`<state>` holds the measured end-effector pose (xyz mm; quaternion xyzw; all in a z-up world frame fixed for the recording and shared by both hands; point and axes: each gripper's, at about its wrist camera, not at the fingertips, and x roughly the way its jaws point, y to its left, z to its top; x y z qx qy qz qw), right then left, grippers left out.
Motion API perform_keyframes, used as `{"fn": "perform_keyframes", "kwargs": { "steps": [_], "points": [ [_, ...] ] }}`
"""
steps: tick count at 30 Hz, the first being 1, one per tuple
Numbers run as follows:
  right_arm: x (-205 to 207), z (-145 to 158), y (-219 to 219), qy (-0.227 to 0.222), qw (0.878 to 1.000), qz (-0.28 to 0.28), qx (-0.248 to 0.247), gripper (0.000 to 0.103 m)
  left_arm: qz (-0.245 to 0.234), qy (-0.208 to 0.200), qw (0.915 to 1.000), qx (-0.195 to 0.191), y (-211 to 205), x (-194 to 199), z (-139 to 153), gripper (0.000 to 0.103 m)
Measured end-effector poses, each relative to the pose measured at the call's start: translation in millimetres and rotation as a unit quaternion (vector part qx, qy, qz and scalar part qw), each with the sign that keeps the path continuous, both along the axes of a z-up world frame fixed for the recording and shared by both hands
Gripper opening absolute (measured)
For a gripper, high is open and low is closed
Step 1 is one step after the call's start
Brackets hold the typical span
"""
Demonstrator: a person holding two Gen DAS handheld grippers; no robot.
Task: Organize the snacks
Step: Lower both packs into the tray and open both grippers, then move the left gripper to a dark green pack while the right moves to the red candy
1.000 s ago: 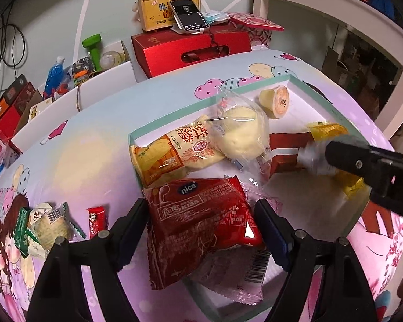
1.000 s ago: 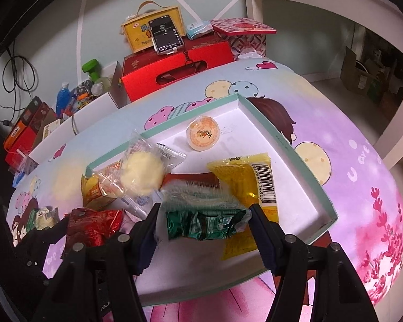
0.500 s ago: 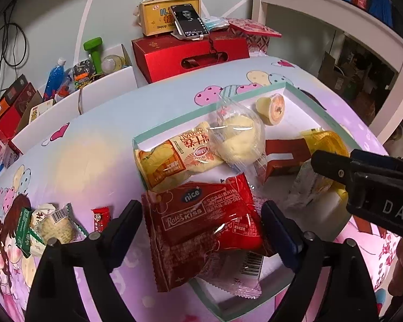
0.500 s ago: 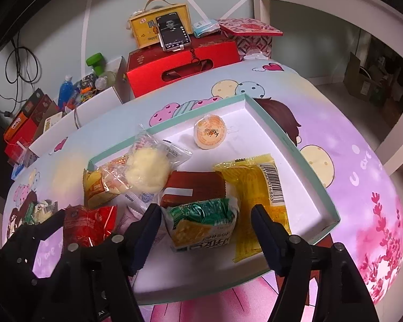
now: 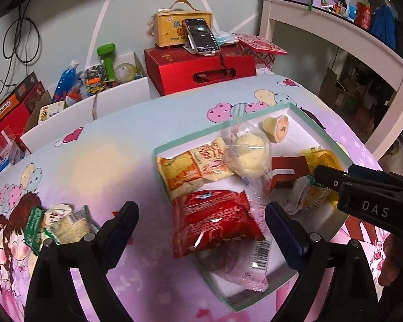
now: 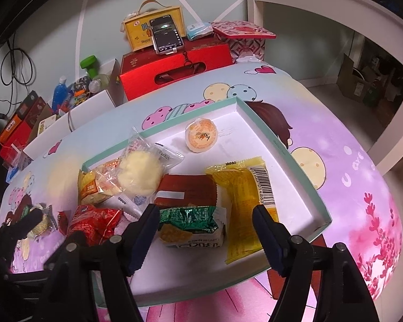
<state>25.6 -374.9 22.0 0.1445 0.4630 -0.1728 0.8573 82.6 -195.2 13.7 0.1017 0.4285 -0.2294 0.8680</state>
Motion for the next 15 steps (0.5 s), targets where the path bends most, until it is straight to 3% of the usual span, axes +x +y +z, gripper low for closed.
{"fn": "perform_keyframes", "kwargs": {
  "steps": [6, 7, 9, 10, 15],
  "points": [
    [2, -1, 2, 0.004, 1.000, 0.003, -0.004, 0.077, 0.043, -0.004, 0.9991, -0.003, 29, 9, 6, 0.095],
    [2, -2, 2, 0.004, 1.000, 0.004, -0.005, 0.079, 0.056, -0.003, 0.9984, -0.005, 35, 11, 6, 0.095],
    [2, -2, 4, 0.001, 1.000, 0.005, -0.009, 0.099, 0.091, -0.001, 0.9958, -0.010, 51, 18, 6, 0.095],
    [2, -1, 5, -0.002, 1.000, 0.006, -0.013, 0.103, 0.103, 0.001, 0.9945, -0.013, 57, 20, 5, 0.095],
    [3, 0, 9, -0.007, 1.000, 0.013, -0.019, 0.103, 0.163, 0.012, 0.9863, -0.018, 94, 30, 1, 0.095]
  ]
}}
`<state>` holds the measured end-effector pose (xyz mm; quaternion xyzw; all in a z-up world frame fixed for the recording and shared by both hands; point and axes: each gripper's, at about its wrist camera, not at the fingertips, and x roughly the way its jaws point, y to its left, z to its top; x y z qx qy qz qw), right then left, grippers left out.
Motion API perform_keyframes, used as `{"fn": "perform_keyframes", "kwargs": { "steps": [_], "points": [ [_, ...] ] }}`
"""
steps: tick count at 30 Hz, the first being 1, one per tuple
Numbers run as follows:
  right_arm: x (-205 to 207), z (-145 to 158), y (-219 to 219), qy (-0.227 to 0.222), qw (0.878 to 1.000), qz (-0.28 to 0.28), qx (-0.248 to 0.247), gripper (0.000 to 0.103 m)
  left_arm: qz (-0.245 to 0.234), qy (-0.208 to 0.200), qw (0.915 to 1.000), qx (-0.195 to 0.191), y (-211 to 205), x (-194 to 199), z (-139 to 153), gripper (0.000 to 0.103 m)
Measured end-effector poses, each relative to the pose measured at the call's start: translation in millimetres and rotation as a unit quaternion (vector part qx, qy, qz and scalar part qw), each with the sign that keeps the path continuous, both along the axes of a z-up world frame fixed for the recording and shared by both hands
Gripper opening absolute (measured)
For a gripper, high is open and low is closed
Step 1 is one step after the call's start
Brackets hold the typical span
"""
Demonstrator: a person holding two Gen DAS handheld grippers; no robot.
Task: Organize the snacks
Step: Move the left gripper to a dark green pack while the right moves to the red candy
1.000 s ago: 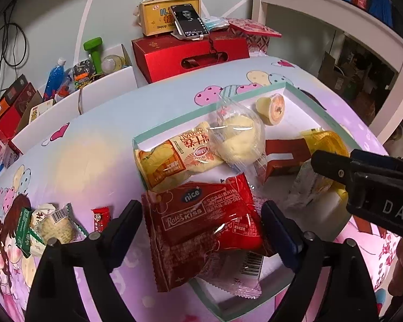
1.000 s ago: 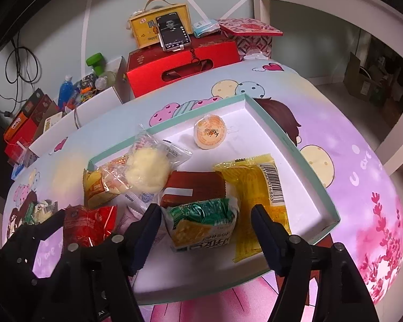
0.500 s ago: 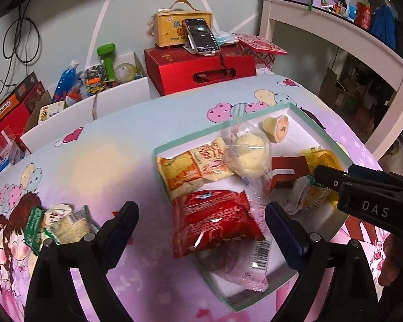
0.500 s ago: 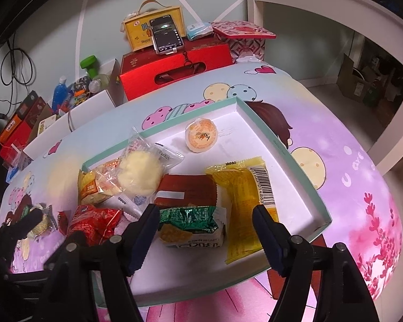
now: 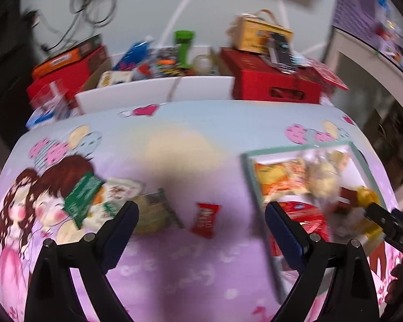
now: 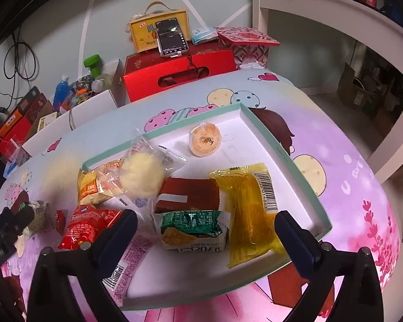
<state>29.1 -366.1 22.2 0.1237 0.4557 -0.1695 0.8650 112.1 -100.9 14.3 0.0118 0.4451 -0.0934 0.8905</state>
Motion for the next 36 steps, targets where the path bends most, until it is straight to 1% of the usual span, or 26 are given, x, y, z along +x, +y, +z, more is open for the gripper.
{"fn": "perform_keyframes", "kwargs": {
  "steps": [6, 12, 15, 19, 22, 27, 36],
  "points": [
    [3, 1, 6, 0.000, 1.000, 0.009, -0.006, 0.103, 0.037, 0.010, 0.9992, -0.008, 30, 5, -4, 0.095],
    [5, 3, 17, 0.000, 1.000, 0.019, -0.013, 0.103, 0.063, 0.015, 0.9979, -0.012, 57, 5, -2, 0.095],
    [8, 7, 29, -0.010, 0.999, 0.035, -0.015, 0.103, 0.083, 0.017, 0.9964, -0.006, 75, 4, -1, 0.095],
    [14, 12, 55, -0.026, 0.997, 0.072, -0.009, 0.103, 0.110, 0.019, 0.9937, 0.003, 100, 3, 0, 0.095],
    [17, 15, 75, -0.036, 0.995, 0.096, -0.004, 0.103, 0.137, 0.019, 0.9904, 0.009, 124, -1, 2, 0.095],
    [21, 19, 106, -0.048, 0.990, 0.132, -0.007, 0.103, 0.176, 0.017, 0.9842, 0.007, 160, -6, 5, 0.095],
    [29, 19, 144, -0.054, 0.984, 0.171, 0.002, 0.103, 0.237, 0.017, 0.9714, -0.004, 217, -19, 6, 0.095]
  ]
}}
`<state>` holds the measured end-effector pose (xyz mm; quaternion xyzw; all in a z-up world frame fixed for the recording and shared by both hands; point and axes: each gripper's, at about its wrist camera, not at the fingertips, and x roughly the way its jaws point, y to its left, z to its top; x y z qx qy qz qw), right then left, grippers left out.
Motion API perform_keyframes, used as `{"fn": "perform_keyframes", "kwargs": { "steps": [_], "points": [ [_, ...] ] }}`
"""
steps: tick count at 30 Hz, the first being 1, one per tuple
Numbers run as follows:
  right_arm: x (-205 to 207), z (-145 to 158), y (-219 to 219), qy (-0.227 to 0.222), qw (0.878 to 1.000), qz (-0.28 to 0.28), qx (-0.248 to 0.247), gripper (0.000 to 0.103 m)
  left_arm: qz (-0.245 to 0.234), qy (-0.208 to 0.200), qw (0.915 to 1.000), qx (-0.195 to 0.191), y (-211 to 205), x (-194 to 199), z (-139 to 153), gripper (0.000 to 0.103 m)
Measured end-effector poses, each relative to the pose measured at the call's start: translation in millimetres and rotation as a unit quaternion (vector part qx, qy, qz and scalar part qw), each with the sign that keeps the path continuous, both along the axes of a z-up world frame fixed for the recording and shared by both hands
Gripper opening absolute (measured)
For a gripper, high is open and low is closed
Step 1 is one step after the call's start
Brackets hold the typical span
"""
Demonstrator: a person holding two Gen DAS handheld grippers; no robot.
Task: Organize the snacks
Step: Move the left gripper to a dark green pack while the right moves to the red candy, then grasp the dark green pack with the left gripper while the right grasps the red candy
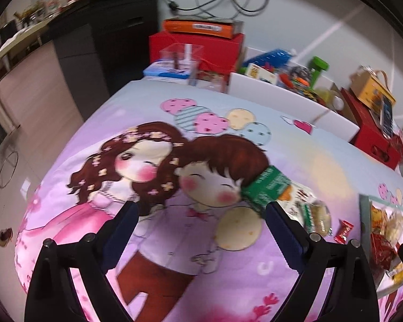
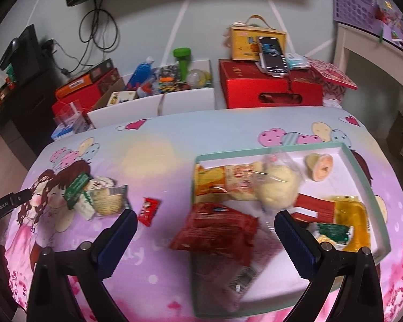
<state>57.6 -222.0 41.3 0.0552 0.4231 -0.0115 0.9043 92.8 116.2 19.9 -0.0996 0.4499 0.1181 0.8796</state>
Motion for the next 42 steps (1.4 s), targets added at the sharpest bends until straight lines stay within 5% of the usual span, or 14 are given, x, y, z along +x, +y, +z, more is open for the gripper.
{"fn": "perform_keyframes", "kwargs": {
  "steps": [15, 25, 39, 42],
  "points": [
    [14, -19, 80, 0.003, 0.996, 0.088, 0.024, 0.103, 0.038, -0.011, 0.9987, -0.032, 39, -11, 0, 0.095],
    [33, -42, 83, 0.004, 0.997, 0.076, 0.019, 0.102, -0.021, -0.032, 0.9992, -0.015, 10, 19, -9, 0.095],
    [55, -69, 69, 0.025, 0.999, 0.039, 0.002, 0.059, -0.121, -0.025, 0.9924, -0.002, -35, 66, -48, 0.094],
    [57, -75, 68, 0.031, 0.999, 0.038, -0.006, 0.056, -0.132, -0.026, 0.9909, 0.005, -40, 74, -51, 0.094]
  ]
}}
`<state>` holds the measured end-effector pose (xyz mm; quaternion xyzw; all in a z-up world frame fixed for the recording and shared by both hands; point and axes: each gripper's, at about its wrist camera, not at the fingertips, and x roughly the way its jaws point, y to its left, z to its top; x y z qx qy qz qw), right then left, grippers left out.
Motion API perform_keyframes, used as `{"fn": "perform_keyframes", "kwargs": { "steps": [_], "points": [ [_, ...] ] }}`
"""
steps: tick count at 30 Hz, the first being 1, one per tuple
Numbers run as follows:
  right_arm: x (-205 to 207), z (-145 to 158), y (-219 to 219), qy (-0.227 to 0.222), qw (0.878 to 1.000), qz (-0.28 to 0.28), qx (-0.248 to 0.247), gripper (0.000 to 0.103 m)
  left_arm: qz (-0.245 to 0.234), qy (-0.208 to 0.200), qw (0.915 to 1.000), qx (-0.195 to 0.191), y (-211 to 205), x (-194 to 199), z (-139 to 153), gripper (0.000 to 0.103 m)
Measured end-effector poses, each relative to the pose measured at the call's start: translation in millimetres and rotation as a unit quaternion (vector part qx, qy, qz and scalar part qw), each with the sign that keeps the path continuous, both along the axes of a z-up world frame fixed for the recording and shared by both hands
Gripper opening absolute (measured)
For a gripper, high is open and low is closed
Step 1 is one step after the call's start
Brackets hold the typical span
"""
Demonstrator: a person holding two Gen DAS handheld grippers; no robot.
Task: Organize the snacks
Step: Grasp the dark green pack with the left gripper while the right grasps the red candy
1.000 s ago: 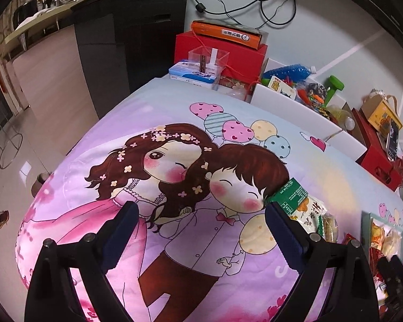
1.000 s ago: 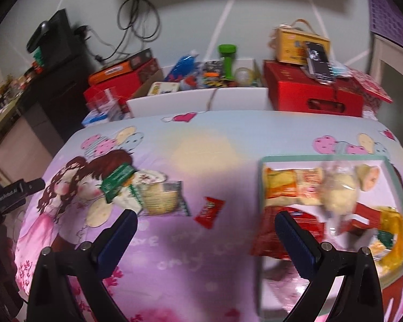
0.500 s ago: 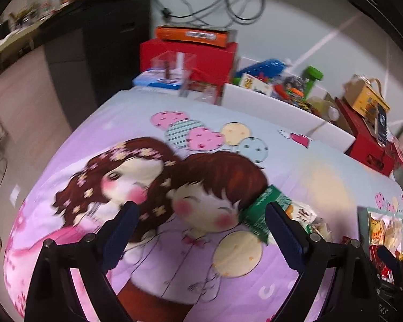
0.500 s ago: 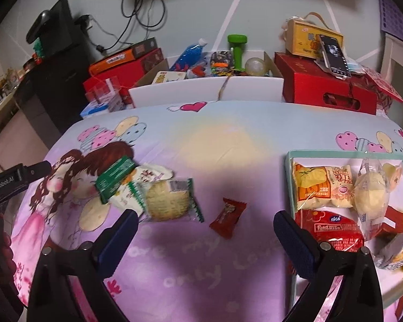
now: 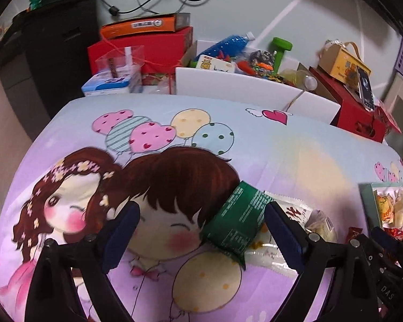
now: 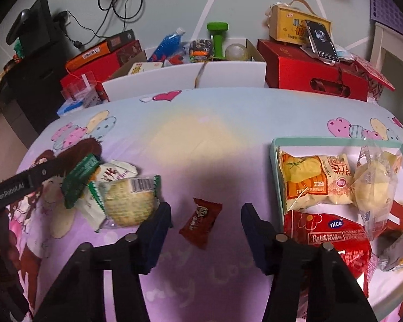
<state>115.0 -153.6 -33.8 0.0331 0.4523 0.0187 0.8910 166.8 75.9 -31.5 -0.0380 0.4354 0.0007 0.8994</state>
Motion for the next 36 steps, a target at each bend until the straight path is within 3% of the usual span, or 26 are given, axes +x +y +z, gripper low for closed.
{"fn": "perform_keyframes", "kwargs": {
  "steps": [4, 6, 11, 22, 27, 33, 36],
  "points": [
    [2, -5, 2, 0.005, 1.000, 0.004, -0.012, 0.053, -0.020, 0.004, 0.9998, 0.009, -10, 8, -6, 0.091],
    [3, -8, 4, 0.008, 1.000, 0.006, -0.019, 0.047, -0.029, 0.010, 0.9994, 0.015, -15, 10, -10, 0.083],
    [4, -11, 9, 0.014, 0.999, 0.012, -0.040, 0.047, -0.045, 0.021, 0.9985, 0.020, -24, 14, -19, 0.078],
    [5, -12, 6, 0.026, 0.998, 0.012, -0.049, 0.045, -0.037, 0.034, 0.9983, 0.029, -28, 19, -20, 0.077],
    [4, -13, 14, 0.031, 0.998, 0.033, -0.046, 0.036, -0.057, 0.038, 0.9974, 0.024, -37, 18, -20, 0.053],
    [5, -19, 16, 0.044, 0.997, 0.045, -0.039, 0.025, -0.060, 0.047, 0.9961, 0.045, -43, 16, -16, 0.045],
    [5, -20, 15, 0.045, 0.997, 0.046, -0.036, 0.024, -0.047, 0.054, 0.9968, 0.035, -37, 16, -14, 0.042]
  ]
}}
